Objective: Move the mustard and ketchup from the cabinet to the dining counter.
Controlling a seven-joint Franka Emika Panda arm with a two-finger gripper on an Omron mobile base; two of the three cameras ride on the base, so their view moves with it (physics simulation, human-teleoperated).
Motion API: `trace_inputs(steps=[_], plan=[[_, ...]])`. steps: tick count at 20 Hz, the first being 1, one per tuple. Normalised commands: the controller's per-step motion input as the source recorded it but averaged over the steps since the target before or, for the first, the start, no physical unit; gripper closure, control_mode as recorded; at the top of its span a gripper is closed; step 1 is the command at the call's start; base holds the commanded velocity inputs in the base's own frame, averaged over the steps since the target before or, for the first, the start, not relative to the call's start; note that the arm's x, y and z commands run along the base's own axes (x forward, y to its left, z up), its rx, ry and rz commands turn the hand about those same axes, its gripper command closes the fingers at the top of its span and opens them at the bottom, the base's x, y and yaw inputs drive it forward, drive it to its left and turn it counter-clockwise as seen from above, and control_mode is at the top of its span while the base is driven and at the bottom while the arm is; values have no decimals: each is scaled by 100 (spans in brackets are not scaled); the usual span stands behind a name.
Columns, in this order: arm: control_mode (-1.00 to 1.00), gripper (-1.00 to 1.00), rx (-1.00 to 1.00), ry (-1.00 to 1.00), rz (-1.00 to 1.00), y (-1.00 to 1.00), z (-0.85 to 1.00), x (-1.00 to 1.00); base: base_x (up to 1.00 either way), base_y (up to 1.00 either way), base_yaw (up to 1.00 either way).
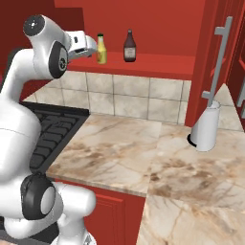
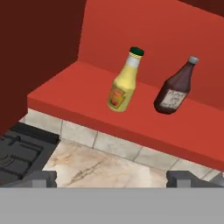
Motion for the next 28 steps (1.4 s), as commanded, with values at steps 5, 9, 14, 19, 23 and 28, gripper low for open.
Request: trace_inputs(steps=[5, 9, 14, 19, 23, 28], plan=[[-100, -100, 16, 4, -18, -16, -15, 52, 0, 0, 0], [-100, -100, 19, 0, -11, -10, -31, 62, 0, 0, 0], [-100, -100, 13, -5, -2, 0, -7, 75, 0, 0, 0], [-100, -100, 4, -11, 0, 0, 0, 63, 0, 0, 0], [-100, -100, 0, -9, 0, 0, 0, 36, 0, 0, 0], [-100, -100, 0, -3, 0, 0, -6, 21, 0, 0, 0]])
